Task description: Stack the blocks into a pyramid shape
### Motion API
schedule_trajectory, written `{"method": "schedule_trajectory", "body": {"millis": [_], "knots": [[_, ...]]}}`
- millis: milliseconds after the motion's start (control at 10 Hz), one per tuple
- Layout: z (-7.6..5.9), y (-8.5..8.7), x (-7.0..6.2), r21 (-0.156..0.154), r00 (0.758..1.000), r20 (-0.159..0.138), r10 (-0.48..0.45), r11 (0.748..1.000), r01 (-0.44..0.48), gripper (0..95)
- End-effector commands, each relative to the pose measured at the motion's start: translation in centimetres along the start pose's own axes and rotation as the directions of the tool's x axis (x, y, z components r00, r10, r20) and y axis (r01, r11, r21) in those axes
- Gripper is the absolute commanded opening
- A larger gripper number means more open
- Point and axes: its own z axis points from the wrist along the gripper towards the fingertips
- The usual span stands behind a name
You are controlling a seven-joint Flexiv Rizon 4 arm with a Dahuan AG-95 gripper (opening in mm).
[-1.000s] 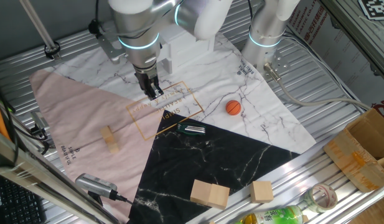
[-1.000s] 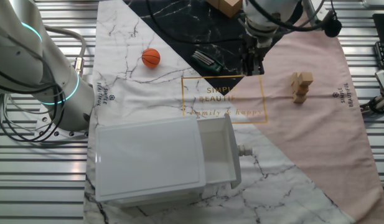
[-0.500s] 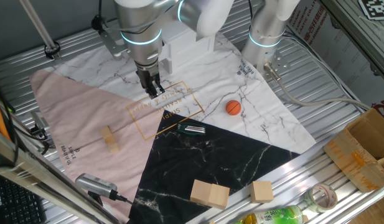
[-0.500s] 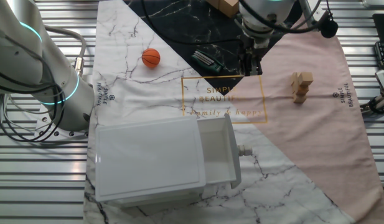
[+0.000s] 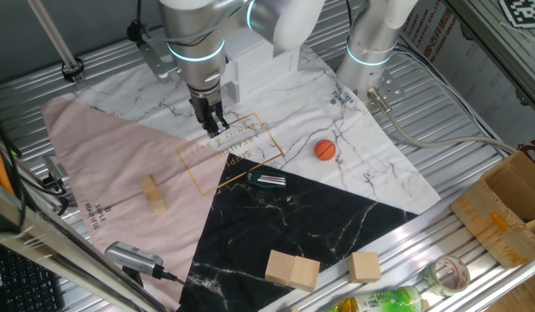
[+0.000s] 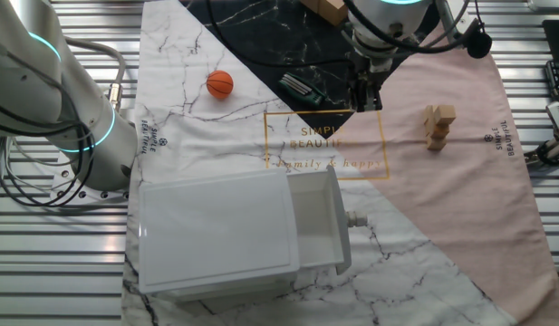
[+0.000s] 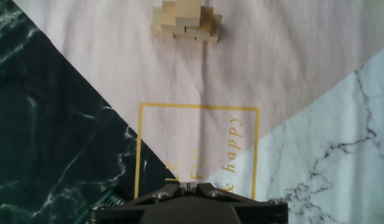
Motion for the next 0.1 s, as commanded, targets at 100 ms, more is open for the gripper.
{"method": "schedule_trajectory", "body": {"millis": [100], "knots": [[0.05, 0.04, -0.07, -0.003, 1.000, 0.001, 0.001, 1.000, -0.001, 0.0]]}}
